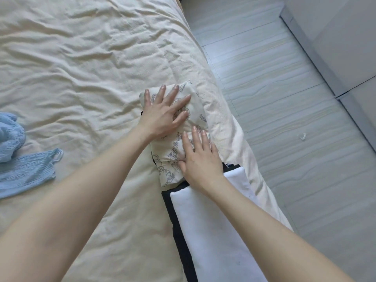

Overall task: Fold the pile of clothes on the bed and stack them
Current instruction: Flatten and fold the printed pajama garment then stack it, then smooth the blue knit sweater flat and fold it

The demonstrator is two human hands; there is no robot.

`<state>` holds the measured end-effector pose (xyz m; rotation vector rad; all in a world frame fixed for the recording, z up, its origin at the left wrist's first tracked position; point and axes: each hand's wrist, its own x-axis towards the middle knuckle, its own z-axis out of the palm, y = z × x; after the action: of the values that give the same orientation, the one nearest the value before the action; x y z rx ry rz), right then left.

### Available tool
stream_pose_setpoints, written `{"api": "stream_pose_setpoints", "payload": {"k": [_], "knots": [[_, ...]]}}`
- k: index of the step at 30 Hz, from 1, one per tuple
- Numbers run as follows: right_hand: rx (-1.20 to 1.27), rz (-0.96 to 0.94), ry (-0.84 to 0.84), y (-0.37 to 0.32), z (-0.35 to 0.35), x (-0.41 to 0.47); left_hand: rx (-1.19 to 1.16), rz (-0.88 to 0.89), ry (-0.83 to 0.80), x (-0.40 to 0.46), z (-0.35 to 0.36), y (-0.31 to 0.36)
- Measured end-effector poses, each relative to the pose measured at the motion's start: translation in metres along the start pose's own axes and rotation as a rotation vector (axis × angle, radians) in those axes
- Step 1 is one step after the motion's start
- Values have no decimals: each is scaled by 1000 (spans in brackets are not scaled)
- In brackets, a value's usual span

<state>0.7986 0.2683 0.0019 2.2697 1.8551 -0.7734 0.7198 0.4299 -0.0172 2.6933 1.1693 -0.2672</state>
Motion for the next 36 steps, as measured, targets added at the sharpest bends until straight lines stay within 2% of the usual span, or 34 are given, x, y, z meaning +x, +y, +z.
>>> {"api": "stream_pose_setpoints", "payload": {"k": [5,8,11,14,17,23,28,36], "knots": [[-29,17,-74,2,4,14,17,-28,-66,12,15,-4],[-5,7,20,-2,-1,1,-94,-52,-11,-8,6,0],[74,-11,114,-8,-9,-29,-241,-113,75,-66,-3,7],[128,-61,213,-12,-14,-68,-402,-263,95,-137,-12,14],[106,-102,259,-18,-16,-110,-406,-306,130,-201,-23,27],[24,-168,193,-53,-14,-178,-349,-423,65,-328,-25,58],[-75,-299,87,-111,13,-222,-571,-665,61,-445,2,81],[-198,-502,-45,-217,72,-256,-573,-898,144,-568,33,26]]}}
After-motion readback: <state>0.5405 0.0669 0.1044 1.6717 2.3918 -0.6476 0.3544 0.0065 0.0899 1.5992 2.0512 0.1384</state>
